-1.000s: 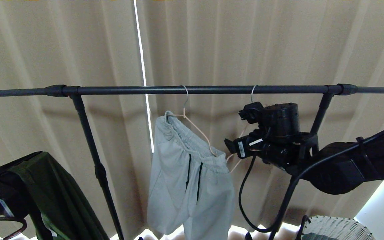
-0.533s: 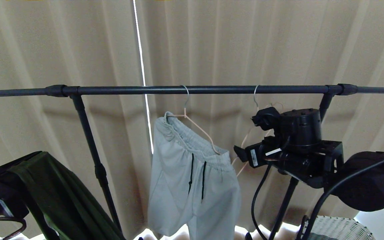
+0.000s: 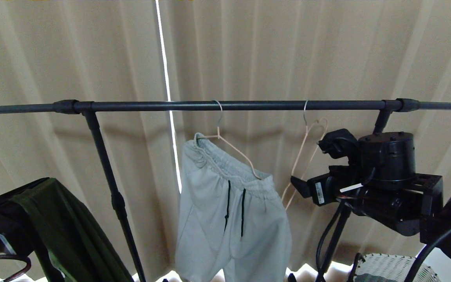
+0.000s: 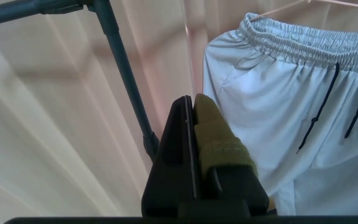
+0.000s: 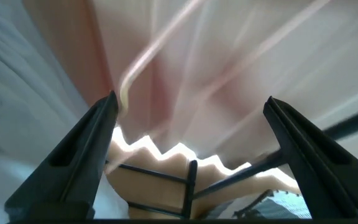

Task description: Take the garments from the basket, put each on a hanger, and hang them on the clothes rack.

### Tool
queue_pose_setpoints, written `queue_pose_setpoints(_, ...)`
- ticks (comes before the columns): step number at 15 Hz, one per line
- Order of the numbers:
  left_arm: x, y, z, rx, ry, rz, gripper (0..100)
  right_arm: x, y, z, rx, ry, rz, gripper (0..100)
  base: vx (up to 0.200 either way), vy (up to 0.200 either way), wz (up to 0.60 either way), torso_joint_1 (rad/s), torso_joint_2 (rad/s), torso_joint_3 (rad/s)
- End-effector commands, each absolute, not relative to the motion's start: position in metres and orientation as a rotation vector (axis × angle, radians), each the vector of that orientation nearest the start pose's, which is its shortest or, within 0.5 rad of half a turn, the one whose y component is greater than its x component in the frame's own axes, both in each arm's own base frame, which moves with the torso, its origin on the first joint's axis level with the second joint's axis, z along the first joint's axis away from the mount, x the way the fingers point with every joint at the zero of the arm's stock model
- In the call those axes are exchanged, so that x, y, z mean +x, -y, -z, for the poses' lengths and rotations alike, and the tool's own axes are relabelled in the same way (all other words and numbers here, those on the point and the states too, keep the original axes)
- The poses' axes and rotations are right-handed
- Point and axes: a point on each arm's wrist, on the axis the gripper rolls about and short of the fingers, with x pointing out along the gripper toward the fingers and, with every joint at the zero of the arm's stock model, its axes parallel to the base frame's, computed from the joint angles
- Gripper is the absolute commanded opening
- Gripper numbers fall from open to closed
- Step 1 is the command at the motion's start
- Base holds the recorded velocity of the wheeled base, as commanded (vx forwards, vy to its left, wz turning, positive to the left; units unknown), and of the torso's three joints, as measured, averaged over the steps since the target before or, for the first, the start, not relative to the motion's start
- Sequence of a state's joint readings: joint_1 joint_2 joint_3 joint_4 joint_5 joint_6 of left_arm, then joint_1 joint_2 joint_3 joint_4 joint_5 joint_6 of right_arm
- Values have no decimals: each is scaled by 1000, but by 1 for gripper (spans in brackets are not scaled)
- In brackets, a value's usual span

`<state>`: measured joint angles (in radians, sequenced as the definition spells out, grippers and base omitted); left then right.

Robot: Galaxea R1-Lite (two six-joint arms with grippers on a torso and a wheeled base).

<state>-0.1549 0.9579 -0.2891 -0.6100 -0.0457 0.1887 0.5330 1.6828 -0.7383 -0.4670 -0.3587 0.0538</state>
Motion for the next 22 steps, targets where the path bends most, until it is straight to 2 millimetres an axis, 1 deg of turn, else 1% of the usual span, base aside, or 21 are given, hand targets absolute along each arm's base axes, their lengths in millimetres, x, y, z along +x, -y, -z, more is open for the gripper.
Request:
queue_pose_setpoints(1, 112, 19, -190, 191, -42, 206, 0, 241, -131, -162, -145, -421, -151, 100, 0, 0, 0, 0, 0, 0)
queue_pose_setpoints(3, 112, 19, -190, 191, -41, 206, 0, 232, -126, -170, -140, -411, -153, 100, 0, 0, 0, 0, 0, 0)
queue_pose_setpoints(5, 112, 19, -190, 191, -42, 208, 0, 230, -124, -174, -135, -398, -154, 100, 0, 0, 0, 0, 0, 0)
queue_pose_setpoints(6, 112, 19, -190, 193, -42, 208, 0, 232, -126, -177, -127, -387, -167, 100, 0, 0, 0, 0, 0, 0)
queue_pose_setpoints(8, 112, 19, -190, 191, -41, 207, 0, 233, -132, -175, -129, -392, -187, 100, 0, 0, 0, 0, 0, 0)
queue_pose_setpoints(9, 112, 19, -190, 191, -41, 207, 0, 235, -139, -174, -131, -393, -206, 100, 0, 0, 0, 0, 0, 0)
queue_pose_setpoints(10, 112, 19, -190, 193, -42, 208, 0, 246, -154, -174, -97, -393, -220, 100, 0, 0, 0, 0, 0, 0)
queue_pose_setpoints(12, 112, 19, -191, 191, -38, 207, 0, 260, -167, -172, -89, -395, -227, 100, 0, 0, 0, 0, 0, 0)
queue_pose_setpoints(14, 112, 19, -190, 193, -39, 207, 0, 271, -175, -170, -87, -392, -228, 100, 0, 0, 0, 0, 0, 0)
queue_pose_setpoints(15, 112, 19, -190, 191, -41, 207, 0, 273, -176, -171, -86, -389, -228, 100, 0, 0, 0, 0, 0, 0)
queue_pose_setpoints(16, 112, 19, -190, 191, -41, 207, 0, 281, -181, -169, -84, -390, -227, 100, 0, 0, 0, 0, 0, 0)
queue_pose_setpoints(17, 112, 19, -190, 191, -42, 208, 0, 287, -185, -165, -86, -394, -226, 100, 0, 0, 0, 0, 0, 0)
queue_pose_setpoints(18, 112, 19, -190, 193, -42, 209, 0, 299, -192, -154, -94, -413, -213, 100, 0, 0, 0, 0, 0, 0)
queue_pose_setpoints(19, 112, 19, -190, 193, -42, 209, 0, 305, -195, -147, -101, -429, -203, 100, 0, 0, 0, 0, 0, 0)
queue_pose_setpoints(21, 112, 19, -190, 193, -42, 209, 0, 309, -196, -135, -131, -468, -161, 100, 0, 0, 0, 0, 0, 0)
queue_pose_setpoints(22, 112, 19, -190, 193, -42, 209, 0, 310, -196, -134, -134, -472, -153, 100, 0, 0, 0, 0, 0, 0)
